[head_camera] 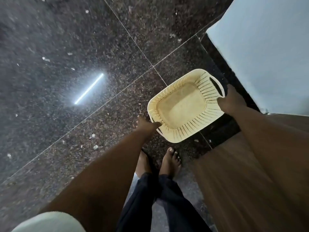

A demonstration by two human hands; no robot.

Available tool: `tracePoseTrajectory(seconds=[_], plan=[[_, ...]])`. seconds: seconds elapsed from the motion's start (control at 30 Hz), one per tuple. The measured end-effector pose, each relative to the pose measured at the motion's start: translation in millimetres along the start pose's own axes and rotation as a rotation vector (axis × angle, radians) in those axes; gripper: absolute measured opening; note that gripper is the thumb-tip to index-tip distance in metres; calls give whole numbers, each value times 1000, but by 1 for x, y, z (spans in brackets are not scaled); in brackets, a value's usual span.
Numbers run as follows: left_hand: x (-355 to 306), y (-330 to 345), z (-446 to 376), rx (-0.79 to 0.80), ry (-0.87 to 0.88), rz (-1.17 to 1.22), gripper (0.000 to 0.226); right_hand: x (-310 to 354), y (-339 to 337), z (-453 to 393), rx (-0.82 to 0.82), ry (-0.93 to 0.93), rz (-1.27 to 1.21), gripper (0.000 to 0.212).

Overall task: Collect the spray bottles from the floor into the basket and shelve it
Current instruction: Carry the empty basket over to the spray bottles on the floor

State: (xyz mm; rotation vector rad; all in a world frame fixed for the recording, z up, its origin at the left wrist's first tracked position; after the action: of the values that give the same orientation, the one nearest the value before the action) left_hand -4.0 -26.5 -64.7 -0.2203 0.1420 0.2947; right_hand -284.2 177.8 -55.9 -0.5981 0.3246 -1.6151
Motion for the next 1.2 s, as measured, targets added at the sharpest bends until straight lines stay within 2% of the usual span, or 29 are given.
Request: tracePoseTrajectory(seconds=[0.13,0.3,0.47,0.57,0.7,0.8,1.03,1.2], plan=[[-1,14,-19,119,41,119,47,2,7,-15,-6,-24,-98,34],[-2,13,-21,25,15,205,16,1,4,-13,-61,-31,-159,35],[-8,-23,10,-47,49,225,26,14,9,26,-52,-29,-263,33],[-2,-57,44,-80,54,232,20,30,11,63,-24,-21,-279,33],[18,-113,108,-104,21,218,21,81,9,128,14,-57,-163,29],[41,-163,162,-104,15,258,15,132,14,185,85,-123,-66,29],[121,-281,258,-148,75,433,20,251,64,296,163,-225,25,29],[218,-352,261,-208,25,648,21,331,145,345,177,-286,113,28]])
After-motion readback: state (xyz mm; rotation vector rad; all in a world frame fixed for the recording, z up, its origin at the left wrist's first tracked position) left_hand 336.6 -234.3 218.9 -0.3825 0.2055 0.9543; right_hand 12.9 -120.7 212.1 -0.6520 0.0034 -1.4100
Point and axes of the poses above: each hand's wrist, its own z-axis away from the middle knuckle, its own y-axis out of the palm, x = y × z, the point moved 7 cm from there along -z, towards the middle knuckle, and after that the axes turned 9 degrees about x, right-handed, at the moved point
